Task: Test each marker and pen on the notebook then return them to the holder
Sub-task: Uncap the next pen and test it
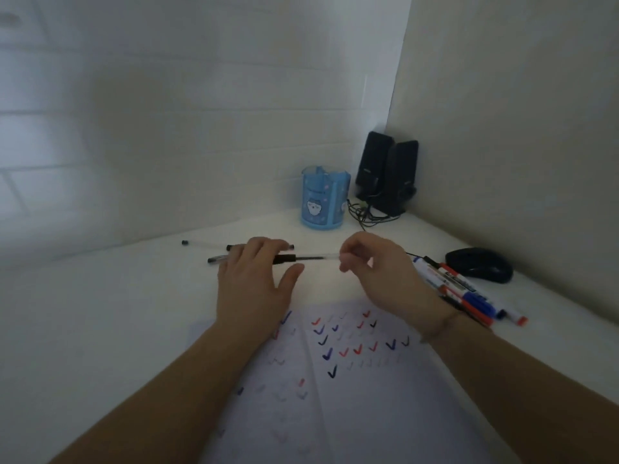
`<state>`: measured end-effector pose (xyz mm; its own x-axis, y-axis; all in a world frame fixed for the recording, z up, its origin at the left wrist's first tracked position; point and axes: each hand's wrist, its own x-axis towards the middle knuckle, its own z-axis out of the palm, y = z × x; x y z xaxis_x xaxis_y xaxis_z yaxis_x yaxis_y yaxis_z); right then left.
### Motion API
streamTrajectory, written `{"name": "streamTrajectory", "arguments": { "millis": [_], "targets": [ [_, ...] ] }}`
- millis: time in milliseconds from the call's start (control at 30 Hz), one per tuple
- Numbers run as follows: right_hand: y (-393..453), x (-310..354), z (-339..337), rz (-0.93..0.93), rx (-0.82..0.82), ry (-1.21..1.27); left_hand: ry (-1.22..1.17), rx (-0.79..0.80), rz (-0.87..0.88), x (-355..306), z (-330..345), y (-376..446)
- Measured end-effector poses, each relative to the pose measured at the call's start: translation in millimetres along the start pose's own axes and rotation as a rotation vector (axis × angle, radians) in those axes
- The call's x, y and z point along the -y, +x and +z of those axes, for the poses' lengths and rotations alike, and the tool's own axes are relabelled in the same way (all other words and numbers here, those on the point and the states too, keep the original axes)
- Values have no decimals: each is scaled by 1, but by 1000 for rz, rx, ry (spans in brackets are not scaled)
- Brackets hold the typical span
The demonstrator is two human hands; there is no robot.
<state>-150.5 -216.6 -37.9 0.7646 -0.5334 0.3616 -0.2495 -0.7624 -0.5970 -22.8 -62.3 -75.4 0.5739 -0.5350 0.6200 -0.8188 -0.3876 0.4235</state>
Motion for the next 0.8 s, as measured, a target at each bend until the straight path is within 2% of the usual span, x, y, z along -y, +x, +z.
{"name": "streamTrajectory", "arguments": {
  "millis": [100, 167, 233, 300, 367, 500, 567, 700, 800],
  "targets": [
    [-35, 16, -27, 173, -97, 475, -95, 37, 160, -18, -7, -1],
    [-53, 25, -36, 259, -24, 761, -123, 125, 283, -35, -11, -7],
    [-67, 28, -33, 208, 70, 756, -140, 219, 394, -48, -11, -14],
    [-74, 29, -28, 162, 43, 761, -172, 266, 427, -53, -12, -18],
    [-75, 29, -27, 141, 4, 802, -218, 301, 401, -50, -12, -16],
    [-76, 27, -25, 130, 63, 824, -216, 395, 372, -45, -12, -18],
    [-75, 23, -27, 129, 31, 801, -239, 458, 293, -46, -14, -19],
    [-67, 18, -50, 152, -63, 1146, -330, 461, 224, -42, -16, -21],
    [-65, 12, -65, 172, 61, 1011, -334, 450, 196, -39, -18, -23]
  ]
}}
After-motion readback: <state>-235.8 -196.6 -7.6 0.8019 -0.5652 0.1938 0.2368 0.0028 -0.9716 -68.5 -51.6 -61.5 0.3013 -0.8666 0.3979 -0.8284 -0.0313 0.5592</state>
